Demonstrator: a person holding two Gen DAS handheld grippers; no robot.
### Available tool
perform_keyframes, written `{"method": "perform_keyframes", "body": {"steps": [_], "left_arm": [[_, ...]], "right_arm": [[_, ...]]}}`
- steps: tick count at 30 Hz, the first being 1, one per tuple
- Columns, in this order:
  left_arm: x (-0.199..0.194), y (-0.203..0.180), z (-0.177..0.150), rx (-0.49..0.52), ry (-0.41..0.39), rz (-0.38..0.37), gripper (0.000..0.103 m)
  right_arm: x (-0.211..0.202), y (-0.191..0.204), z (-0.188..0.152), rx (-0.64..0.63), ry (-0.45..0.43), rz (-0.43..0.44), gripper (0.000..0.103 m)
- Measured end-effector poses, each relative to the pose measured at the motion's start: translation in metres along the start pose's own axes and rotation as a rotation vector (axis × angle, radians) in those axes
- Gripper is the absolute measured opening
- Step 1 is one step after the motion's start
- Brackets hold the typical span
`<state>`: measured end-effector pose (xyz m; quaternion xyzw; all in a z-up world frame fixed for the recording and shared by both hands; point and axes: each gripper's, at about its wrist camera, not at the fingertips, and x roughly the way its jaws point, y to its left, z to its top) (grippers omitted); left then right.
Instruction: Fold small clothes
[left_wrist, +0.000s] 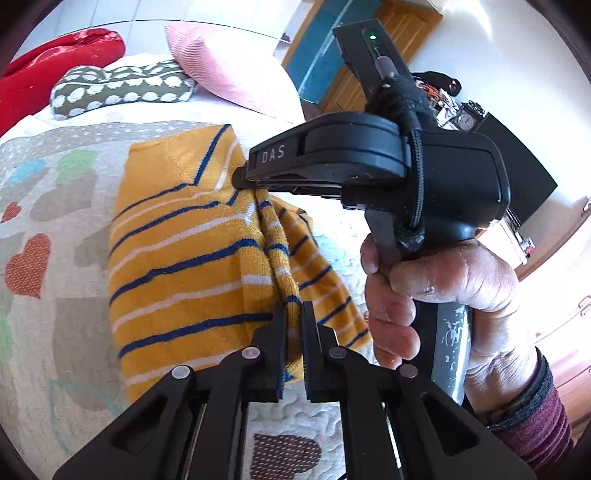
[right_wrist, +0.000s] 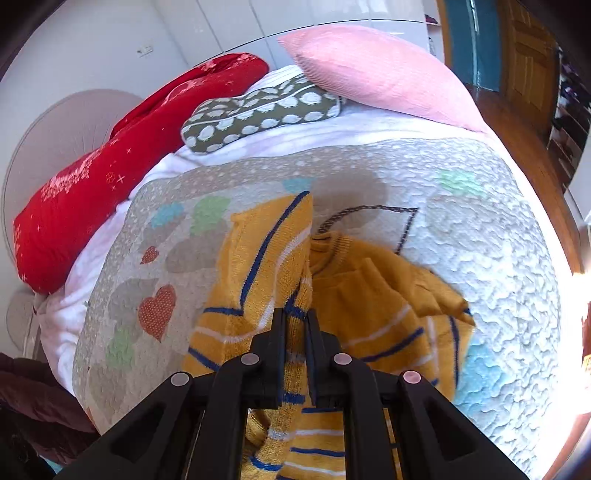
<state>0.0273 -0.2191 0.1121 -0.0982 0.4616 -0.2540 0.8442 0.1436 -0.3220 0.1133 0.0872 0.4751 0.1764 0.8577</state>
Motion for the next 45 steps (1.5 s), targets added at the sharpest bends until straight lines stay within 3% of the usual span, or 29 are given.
{"method": "perform_keyframes", "body": {"steps": [5, 10, 15, 18, 21, 25, 28, 29, 30, 31, 38, 40, 42, 45], "left_arm": [[0.018, -0.031, -0.004, 0.05, 0.043, -0.036, 0.006], [0.01, -0.038, -0.015, 0.052, 0.065, -0.036, 0.006], [-0.004, -0.029, -0.034, 0.037, 0.053, 0.052, 0.006], [-0.01, -0.009, -0.038, -0.001, 0.039, 0.089, 0.006], [-0.013, 0.016, -0.037, -0.068, 0.012, 0.104, 0.007], [-0.004, 0.041, -0.043, -0.131, 0.021, 0.14, 0.007], [0.0, 0.041, -0.052, -0.132, 0.047, 0.156, 0.007], [-0.001, 0.04, -0.054, -0.128, 0.049, 0.16, 0.007], [-0.003, 0.038, -0.054, -0.124, 0.047, 0.164, 0.007], [-0.006, 0.036, -0.055, -0.119, 0.043, 0.168, 0.007], [-0.01, 0.035, -0.05, -0.103, 0.034, 0.194, 0.021], [0.002, 0.035, -0.051, -0.109, 0.061, 0.182, 0.022], [0.016, 0.036, -0.055, -0.098, 0.085, 0.206, 0.033], [0.028, 0.036, -0.062, -0.079, 0.109, 0.221, 0.035]], "right_arm": [[-0.008, -0.052, -0.005, 0.085, 0.004, -0.028, 0.009], [-0.003, -0.096, -0.013, 0.184, 0.003, -0.042, 0.009], [-0.003, -0.12, -0.018, 0.251, -0.009, -0.01, 0.015], [-0.032, -0.125, -0.028, 0.282, -0.084, -0.056, 0.022], [-0.064, -0.117, -0.047, 0.276, -0.13, 0.016, 0.035], [-0.089, -0.091, -0.08, 0.242, -0.156, 0.145, 0.045], [-0.086, -0.07, -0.098, 0.192, -0.148, 0.141, 0.05], [-0.079, -0.066, -0.101, 0.174, -0.129, 0.119, 0.05], [-0.069, -0.062, -0.104, 0.157, -0.093, 0.107, 0.025], [-0.062, -0.062, -0.106, 0.152, -0.059, 0.119, 0.01], [-0.079, -0.106, -0.131, 0.266, -0.115, 0.079, 0.004], [-0.077, -0.121, -0.141, 0.306, -0.108, 0.06, 0.002], [-0.069, -0.131, -0.151, 0.319, -0.074, -0.041, 0.001], [-0.06, -0.148, -0.167, 0.357, -0.047, -0.03, 0.001]]}}
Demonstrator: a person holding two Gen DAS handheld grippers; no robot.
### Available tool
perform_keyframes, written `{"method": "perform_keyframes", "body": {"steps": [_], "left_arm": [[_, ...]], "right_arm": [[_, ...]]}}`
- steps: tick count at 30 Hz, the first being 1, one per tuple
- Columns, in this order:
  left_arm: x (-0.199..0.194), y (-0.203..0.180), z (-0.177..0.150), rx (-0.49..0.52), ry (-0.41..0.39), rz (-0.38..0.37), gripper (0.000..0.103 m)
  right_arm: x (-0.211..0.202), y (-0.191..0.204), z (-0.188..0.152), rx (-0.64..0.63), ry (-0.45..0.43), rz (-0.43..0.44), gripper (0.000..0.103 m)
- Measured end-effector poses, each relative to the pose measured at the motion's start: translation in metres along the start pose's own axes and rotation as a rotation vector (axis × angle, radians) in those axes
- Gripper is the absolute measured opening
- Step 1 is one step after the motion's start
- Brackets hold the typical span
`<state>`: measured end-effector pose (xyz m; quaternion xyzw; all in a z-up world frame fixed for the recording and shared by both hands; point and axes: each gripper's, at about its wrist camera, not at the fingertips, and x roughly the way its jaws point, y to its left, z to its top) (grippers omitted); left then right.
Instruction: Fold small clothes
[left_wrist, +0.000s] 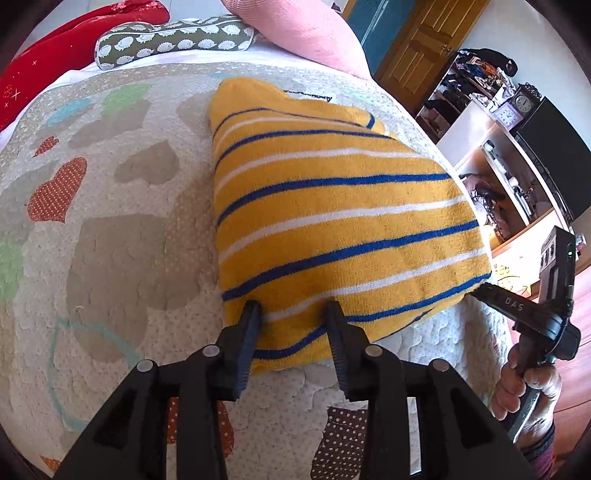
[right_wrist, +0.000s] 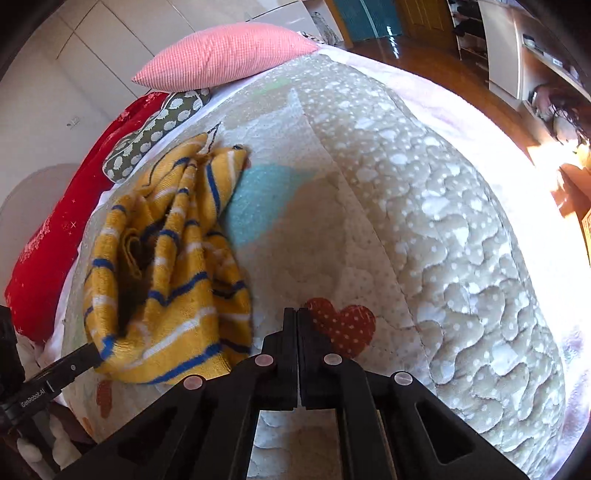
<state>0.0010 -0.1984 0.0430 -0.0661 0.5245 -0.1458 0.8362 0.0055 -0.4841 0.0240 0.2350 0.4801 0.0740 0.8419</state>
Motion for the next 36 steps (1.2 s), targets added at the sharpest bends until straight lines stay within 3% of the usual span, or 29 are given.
{"method": "perform_keyframes", "body": {"steps": [7, 13, 16, 17, 20, 21, 23, 24, 26, 28, 32, 35, 36], "left_arm": [[-0.012, -0.002, -0.006, 0.033, -0.006, 0.015, 0.037], [-0.039, 0.008, -0.034, 0.021, -0.033, 0.062, 0.039], [-0.056, 0.016, -0.048, 0.015, -0.073, 0.113, 0.039], [-0.063, 0.017, -0.051, 0.02, -0.09, 0.131, 0.039], [-0.086, 0.02, -0.057, 0.034, -0.164, 0.171, 0.039], [-0.095, 0.022, -0.058, 0.04, -0.195, 0.182, 0.039], [-0.112, 0.023, -0.062, 0.052, -0.257, 0.209, 0.044], [-0.121, 0.024, -0.065, 0.061, -0.294, 0.226, 0.049], [-0.139, 0.026, -0.07, 0.081, -0.376, 0.274, 0.061], [-0.152, 0.027, -0.076, 0.094, -0.462, 0.337, 0.073], [-0.167, 0.031, -0.086, 0.099, -0.58, 0.446, 0.093], [-0.174, 0.034, -0.088, 0.095, -0.6, 0.455, 0.097], [-0.176, 0.035, -0.089, 0.089, -0.6, 0.453, 0.097]], "right_arm": [[-0.036, 0.016, 0.012, -0.045, -0.129, -0.022, 0.001], [-0.064, 0.079, 0.016, -0.123, -0.282, 0.057, 0.001], [-0.06, 0.111, 0.02, -0.147, -0.292, 0.134, 0.003], [-0.053, 0.12, 0.022, -0.152, -0.275, 0.158, 0.008], [-0.022, 0.129, 0.024, -0.115, -0.214, 0.178, 0.039], [-0.01, 0.125, 0.024, -0.094, -0.199, 0.153, 0.04], [0.013, 0.112, 0.02, -0.047, -0.166, 0.078, 0.039], [0.017, 0.101, 0.015, -0.013, -0.165, 0.084, 0.039], [0.011, 0.081, 0.0, 0.056, -0.205, 0.146, 0.038], [0.001, 0.063, -0.018, 0.104, -0.222, 0.151, 0.038], [-0.017, 0.036, -0.058, 0.232, -0.203, 0.24, 0.038], [-0.034, 0.039, -0.082, 0.26, -0.21, 0.129, 0.051], [-0.038, 0.04, -0.088, 0.257, -0.218, 0.114, 0.051]]}}
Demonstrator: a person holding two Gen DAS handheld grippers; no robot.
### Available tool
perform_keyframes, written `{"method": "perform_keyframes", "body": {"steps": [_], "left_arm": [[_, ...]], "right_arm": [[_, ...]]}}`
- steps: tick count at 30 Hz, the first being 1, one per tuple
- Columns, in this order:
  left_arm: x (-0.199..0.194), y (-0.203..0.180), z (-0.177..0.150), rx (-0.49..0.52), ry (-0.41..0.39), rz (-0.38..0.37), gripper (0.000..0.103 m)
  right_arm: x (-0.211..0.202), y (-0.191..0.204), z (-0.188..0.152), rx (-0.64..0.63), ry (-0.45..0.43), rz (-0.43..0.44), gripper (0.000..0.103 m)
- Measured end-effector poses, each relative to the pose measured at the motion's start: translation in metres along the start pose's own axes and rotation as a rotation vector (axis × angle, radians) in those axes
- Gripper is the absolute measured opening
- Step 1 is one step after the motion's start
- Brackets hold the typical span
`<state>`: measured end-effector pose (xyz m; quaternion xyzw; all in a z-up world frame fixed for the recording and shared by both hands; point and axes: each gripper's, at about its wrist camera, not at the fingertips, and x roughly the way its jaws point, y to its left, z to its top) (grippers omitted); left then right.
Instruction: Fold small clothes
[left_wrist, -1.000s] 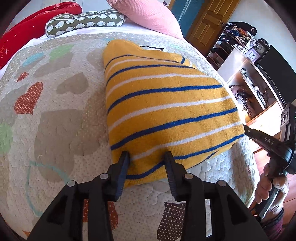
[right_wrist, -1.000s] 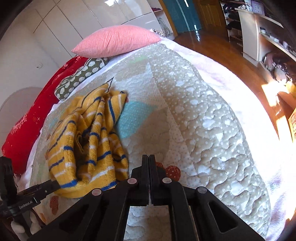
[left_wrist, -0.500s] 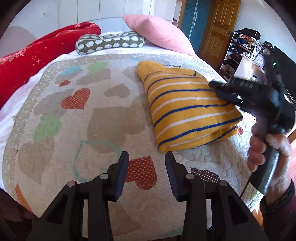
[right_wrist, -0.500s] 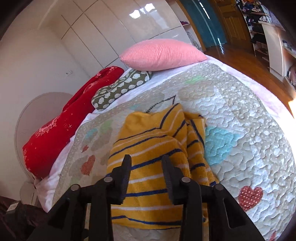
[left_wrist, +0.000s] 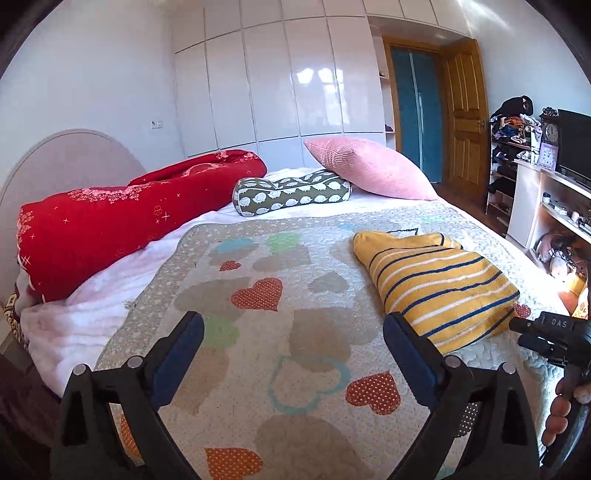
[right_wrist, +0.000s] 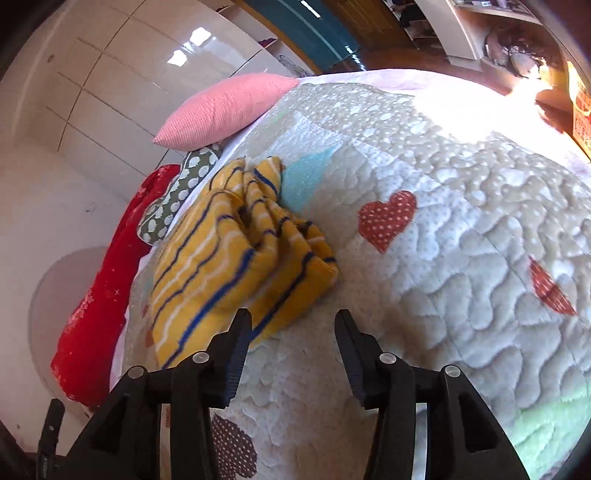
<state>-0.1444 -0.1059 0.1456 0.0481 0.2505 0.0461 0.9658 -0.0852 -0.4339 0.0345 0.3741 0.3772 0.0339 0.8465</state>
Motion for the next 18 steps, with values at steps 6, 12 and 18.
{"method": "perform_keyframes", "body": {"steps": [6, 12, 18], "left_arm": [[-0.003, 0.026, -0.003, -0.092, 0.062, -0.029, 0.097], [-0.014, 0.051, -0.011, -0.176, 0.074, -0.033, 0.097], [-0.051, 0.067, -0.009, -0.211, -0.064, 0.017, 0.103]], "right_arm": [[-0.033, 0.03, -0.008, -0.091, -0.074, -0.042, 0.051], [-0.046, 0.065, -0.017, -0.208, -0.129, -0.085, 0.051], [-0.045, 0.071, -0.028, -0.204, -0.099, -0.056, 0.051]]}}
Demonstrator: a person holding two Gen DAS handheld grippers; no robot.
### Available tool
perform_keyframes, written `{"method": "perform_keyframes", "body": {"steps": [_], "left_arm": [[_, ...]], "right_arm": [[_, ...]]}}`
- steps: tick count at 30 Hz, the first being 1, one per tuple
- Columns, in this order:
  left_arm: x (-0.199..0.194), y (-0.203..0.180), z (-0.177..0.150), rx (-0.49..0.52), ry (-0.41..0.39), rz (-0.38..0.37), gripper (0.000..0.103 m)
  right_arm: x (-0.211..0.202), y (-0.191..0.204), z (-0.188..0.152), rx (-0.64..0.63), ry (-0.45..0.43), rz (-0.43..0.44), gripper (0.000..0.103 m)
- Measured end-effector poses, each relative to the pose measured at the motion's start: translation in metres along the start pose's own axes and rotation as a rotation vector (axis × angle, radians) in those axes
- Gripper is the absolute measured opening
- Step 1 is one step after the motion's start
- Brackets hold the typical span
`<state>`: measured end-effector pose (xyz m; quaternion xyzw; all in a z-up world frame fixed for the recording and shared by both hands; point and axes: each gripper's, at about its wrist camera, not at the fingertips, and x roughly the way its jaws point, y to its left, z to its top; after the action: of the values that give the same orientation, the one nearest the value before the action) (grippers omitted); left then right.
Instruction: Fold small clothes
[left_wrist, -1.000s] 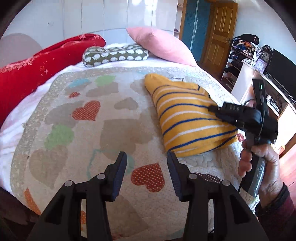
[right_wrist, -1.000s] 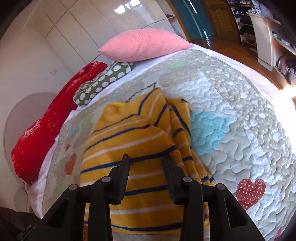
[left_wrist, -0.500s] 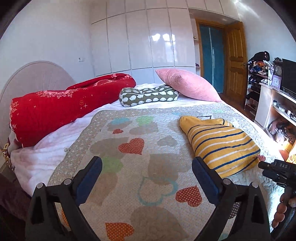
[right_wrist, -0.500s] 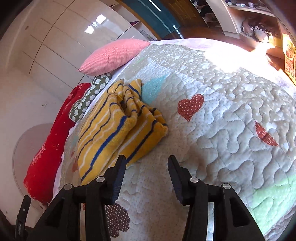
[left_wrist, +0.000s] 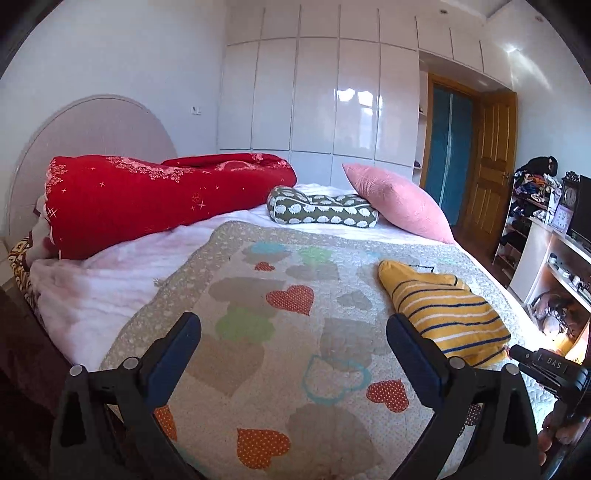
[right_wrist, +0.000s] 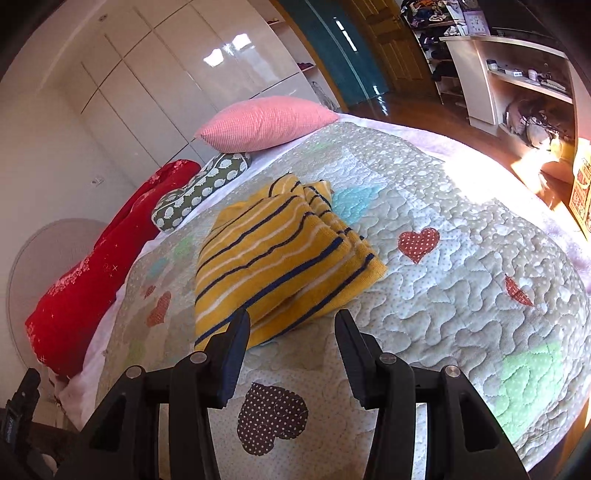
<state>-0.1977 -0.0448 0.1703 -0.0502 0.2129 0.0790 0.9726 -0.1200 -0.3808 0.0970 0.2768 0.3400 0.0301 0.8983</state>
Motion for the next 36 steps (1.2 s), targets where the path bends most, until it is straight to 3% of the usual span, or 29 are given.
{"method": "perform_keyframes", "body": {"steps": [4, 13, 28, 36], "left_arm": [[-0.003, 0.0, 0.001, -0.009, 0.028, -0.014, 0.103], [0.039, -0.043, -0.021, 0.089, 0.224, -0.077, 0.103], [0.089, -0.114, -0.04, 0.231, 0.363, -0.044, 0.103], [0.106, -0.127, -0.047, 0.271, 0.409, -0.04, 0.103]], "right_arm": [[-0.01, 0.001, -0.002, -0.016, -0.021, 0.0, 0.051], [-0.01, -0.045, -0.001, 0.081, -0.025, -0.007, 0.053], [-0.003, -0.1, -0.001, 0.118, -0.036, -0.019, 0.056], [-0.004, -0.114, -0.003, 0.125, -0.026, -0.023, 0.057]]}}
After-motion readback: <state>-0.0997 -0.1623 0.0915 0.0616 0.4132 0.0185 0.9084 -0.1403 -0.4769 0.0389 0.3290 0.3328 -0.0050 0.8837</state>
